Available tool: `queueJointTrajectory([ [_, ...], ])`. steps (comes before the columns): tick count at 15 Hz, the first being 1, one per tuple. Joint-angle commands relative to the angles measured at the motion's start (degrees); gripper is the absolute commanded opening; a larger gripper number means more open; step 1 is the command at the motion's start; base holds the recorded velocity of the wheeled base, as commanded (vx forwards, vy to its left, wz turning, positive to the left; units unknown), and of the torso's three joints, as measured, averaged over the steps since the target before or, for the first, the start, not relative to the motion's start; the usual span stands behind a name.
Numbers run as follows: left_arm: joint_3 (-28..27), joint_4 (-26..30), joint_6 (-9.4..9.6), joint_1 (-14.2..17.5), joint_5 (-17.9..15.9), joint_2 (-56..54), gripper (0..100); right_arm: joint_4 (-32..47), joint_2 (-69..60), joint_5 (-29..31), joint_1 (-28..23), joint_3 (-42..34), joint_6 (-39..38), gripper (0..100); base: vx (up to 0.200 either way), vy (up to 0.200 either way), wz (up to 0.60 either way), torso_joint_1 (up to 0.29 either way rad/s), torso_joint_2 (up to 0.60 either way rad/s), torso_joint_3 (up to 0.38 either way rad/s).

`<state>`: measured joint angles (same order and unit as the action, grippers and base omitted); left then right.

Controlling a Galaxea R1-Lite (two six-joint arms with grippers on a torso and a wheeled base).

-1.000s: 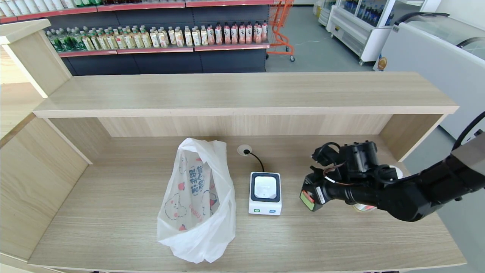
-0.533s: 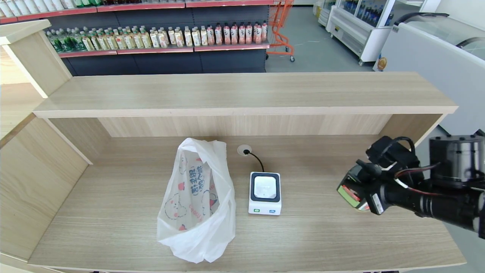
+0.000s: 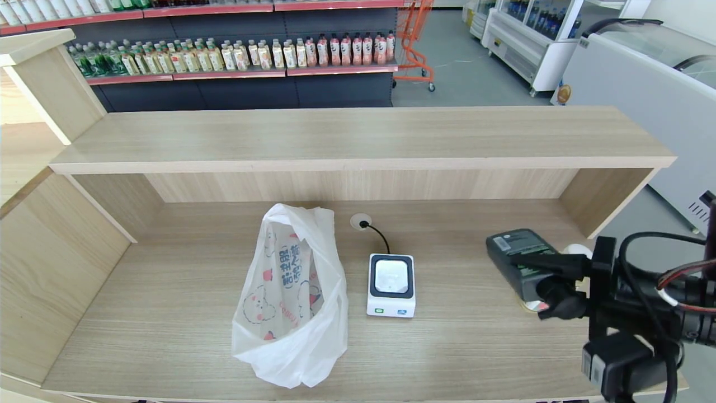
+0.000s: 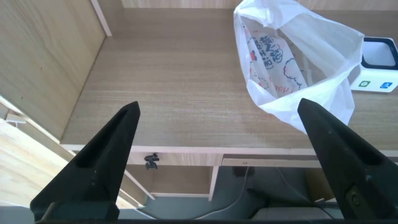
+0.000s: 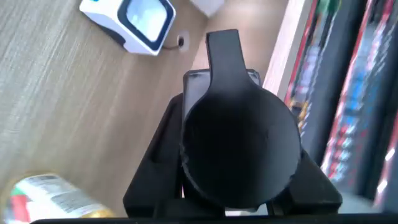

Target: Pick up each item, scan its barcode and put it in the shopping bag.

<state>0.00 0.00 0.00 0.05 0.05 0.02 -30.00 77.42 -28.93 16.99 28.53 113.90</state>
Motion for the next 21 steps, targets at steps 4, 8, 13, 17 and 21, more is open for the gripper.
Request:
queueJointTrajectory([
  [4,0.0,0.0,0.0,0.0,0.0,0.0,100,8.0,9.6,-13.1,11.6,-1.5,31.0,0,0.0,0.0,0.0,0.0,0.0,0.0],
  [8,0.0,0.0,0.0,0.0,0.0,0.0,100,7.9,9.2,-24.8,11.0,-3.3,40.9,0,0.0,0.0,0.0,0.0,0.0,0.0],
  [13,0.0,0.0,0.0,0.0,0.0,0.0,100,7.8,7.4,-30.5,10.7,-4.6,46.2,0,0.0,0.0,0.0,0.0,0.0,0.0],
  [17,0.0,0.0,0.0,0.0,0.0,0.0,100,7.9,6.2,-32.2,10.8,-5.3,47.5,0,0.0,0.0,0.0,0.0,0.0,0.0],
  [21,0.0,0.0,0.0,0.1,0.0,0.0,100,8.0,6.0,-32.2,10.7,-5.6,47.5,0,0.0,0.0,0.0,0.0,0.0,0.0],
])
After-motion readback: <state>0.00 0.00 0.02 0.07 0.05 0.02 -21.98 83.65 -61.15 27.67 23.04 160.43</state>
